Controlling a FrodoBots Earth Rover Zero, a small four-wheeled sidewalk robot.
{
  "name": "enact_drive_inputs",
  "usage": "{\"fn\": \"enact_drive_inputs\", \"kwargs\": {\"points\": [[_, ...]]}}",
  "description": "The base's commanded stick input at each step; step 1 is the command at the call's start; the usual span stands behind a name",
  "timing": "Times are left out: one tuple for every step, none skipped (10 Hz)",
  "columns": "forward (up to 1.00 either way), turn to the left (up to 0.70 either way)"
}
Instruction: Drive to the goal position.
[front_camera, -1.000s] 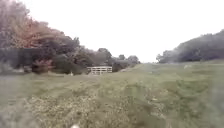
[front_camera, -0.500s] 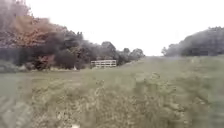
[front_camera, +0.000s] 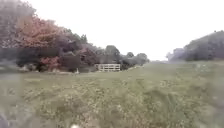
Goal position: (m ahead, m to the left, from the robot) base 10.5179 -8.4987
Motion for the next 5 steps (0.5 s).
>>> {"fn": "enact_drive_inputs", "kwargs": {"points": [[1.0,0.0],[1.0,0.0],[1.0,0.0],[1.0,0.0],[1.0,0.0]]}}
